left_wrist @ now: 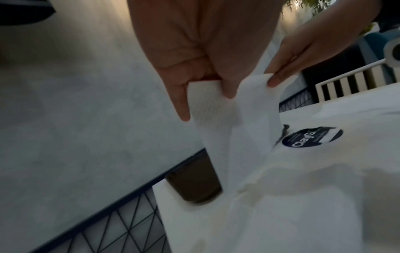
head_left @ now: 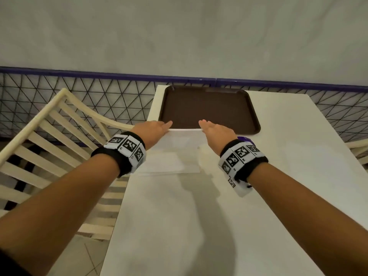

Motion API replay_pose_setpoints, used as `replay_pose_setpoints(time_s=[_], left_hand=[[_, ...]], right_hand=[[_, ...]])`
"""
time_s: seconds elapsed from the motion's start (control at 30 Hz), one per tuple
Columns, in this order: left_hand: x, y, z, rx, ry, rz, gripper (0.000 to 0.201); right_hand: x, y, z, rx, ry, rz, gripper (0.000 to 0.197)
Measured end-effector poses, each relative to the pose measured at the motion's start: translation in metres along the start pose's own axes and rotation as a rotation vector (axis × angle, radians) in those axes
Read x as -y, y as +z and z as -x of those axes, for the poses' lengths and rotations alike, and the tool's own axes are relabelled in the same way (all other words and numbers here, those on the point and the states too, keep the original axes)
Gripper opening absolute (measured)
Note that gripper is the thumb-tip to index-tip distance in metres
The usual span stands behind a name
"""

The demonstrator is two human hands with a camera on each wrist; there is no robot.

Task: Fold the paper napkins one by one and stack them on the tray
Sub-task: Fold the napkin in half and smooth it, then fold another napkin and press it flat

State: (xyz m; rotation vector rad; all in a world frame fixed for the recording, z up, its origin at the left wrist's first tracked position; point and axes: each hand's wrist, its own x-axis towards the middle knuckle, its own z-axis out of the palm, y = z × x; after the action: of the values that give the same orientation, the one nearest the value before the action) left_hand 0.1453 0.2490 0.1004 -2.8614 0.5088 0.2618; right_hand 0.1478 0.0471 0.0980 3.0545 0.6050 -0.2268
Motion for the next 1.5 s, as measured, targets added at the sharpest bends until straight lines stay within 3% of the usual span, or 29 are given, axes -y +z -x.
replay_pose_setpoints(time_s=[0.07,0.23,0.37,0.5,0.7,0.8,0.87,0.93,1.03,1.13,1.27,1.4,1.5], left_hand=[[0.017,0.01,0.0,-0.075,0.0,-0.041,0.051],[0.034,0.068,0.006,-0.418,0.168,-0.07,0.067],[0.024,0.121,0.008,-0.308,0.201,-0.017,0.068],[0.017,0.149,0.012,-0.298,0.21,0.078,0.064],[0.013,0.15,0.018,-0.289,0.145,0.193,0.05],[0.01,0.15,0.02,-0.2,0.129,0.22,0.029],[0.005,0.142,0.022,-0.058,0.068,0.269,0.035],[-0.002,0.131,0.021,-0.072,0.047,0.237,0.036],[-0.02,0.114,0.013,-0.217,0.068,0.177,0.036],[-0.057,0.095,-0.005,-0.268,0.154,0.202,0.046],[-0.12,0.074,-0.029,-0.346,0.32,0.237,0.021],[-0.18,0.054,-0.051,-0.341,0.507,0.239,0.01],[-0.222,0.04,-0.065,-0.313,0.523,0.248,0.025]], right_hand=[[0.013,0.001,-0.011,-0.038,-0.005,-0.038,0.054],[0.037,0.043,-0.018,0.002,-0.062,0.007,0.06],[0.047,0.087,-0.011,0.13,-0.069,-0.04,0.067],[0.052,0.11,-0.002,0.219,-0.073,-0.082,0.068],[0.052,0.12,-0.002,0.24,-0.065,-0.148,0.067],[0.05,0.125,-0.002,0.272,-0.056,-0.192,0.055],[0.048,0.126,-0.001,0.283,-0.05,-0.2,0.053],[0.042,0.123,0.006,0.285,-0.017,-0.21,0.054],[0.015,0.118,0.029,0.24,0.116,-0.278,0.054],[-0.031,0.118,0.066,0.214,0.277,-0.274,0.054],[-0.105,0.119,0.121,0.195,0.51,-0.26,0.052],[-0.179,0.12,0.163,0.155,0.735,-0.368,0.052],[-0.225,0.124,0.183,0.17,0.772,-0.375,0.055]])
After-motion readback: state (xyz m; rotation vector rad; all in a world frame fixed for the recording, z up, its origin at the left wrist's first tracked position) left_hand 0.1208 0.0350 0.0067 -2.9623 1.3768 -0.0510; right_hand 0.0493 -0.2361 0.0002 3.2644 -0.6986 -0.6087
